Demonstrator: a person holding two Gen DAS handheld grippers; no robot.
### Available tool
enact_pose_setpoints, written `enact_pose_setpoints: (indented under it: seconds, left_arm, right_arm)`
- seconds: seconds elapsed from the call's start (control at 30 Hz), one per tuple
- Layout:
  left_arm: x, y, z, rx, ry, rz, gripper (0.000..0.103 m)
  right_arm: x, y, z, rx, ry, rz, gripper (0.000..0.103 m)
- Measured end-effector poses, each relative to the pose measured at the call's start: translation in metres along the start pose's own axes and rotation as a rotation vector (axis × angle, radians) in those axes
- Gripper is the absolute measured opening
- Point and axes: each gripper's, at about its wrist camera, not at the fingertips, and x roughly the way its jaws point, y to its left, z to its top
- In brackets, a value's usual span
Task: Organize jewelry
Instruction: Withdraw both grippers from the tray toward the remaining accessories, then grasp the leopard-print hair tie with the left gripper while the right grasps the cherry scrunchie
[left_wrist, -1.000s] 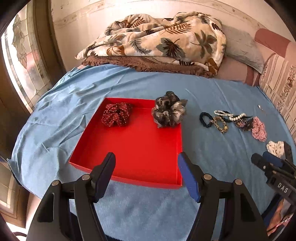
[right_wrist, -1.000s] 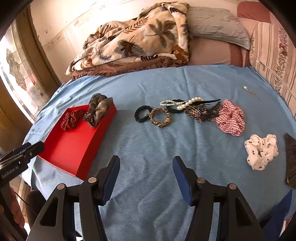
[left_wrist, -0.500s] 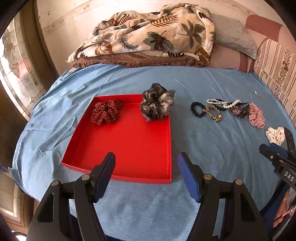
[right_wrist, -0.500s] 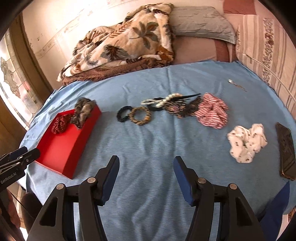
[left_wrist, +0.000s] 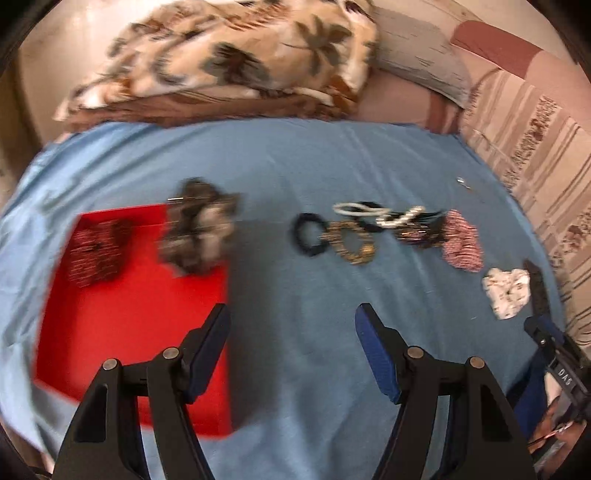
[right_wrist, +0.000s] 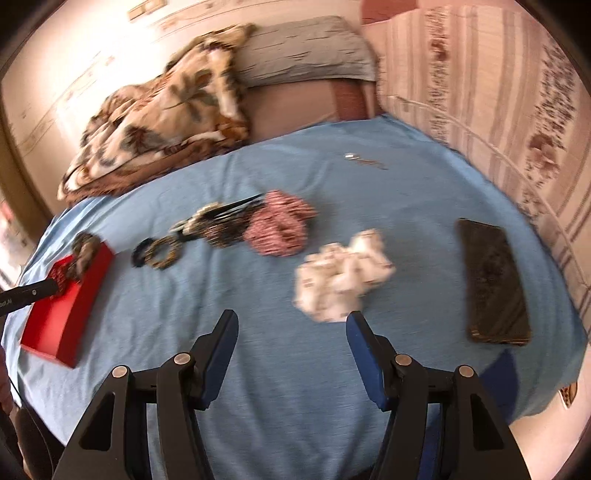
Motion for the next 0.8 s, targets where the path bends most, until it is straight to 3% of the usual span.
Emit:
enact_pose_setpoints:
  seconds: [0.17,0.33,0.47,0.63,0.67,0.73,0.8]
  left_arm:
    - [0.045,-0.03,0.019,0.014,0.039,-0.08,0.065]
    - [0.097,-0.04,0.038,-0.017,0.105,-0.083,0.063]
    - [0.13,-0.037,0.046,-0.068,0.153,-0.06,0.03]
    - [0.139,-0.042,0.053,-0.099,0.125,-0.045,0.021]
    - [0.14,-0.043,0.053,-0.096,0.131,-0.044,0.005]
    - [0.139,-0.044,0.051,-0.082,0.136,-0.052,0.005]
    - [0.132,-0.048,0.046,-0.055,0.136,-0.057,0.005]
  right_arm:
    - [0.011,-0.025,0.005,0.046,0.006,-0.04,0.066]
    - [0.029,-0.035,0.01,0.072,0.02,-0.043,0.066]
    - [0.04,-0.038,0.014,0.082,0.021,-0.041,0.066]
    - [0.053,-0.04,0.019,0.093,0.031,-0.04,0.066]
    - [0.055,-0.041,0.02,0.099,0.035,-0.037,0.066]
    - [0.06,-0.043,0.02,0.111,0.044,-0.018,0.066]
    - [0.063,-0.044,0.019,0.126,0.053,0.004,0.054]
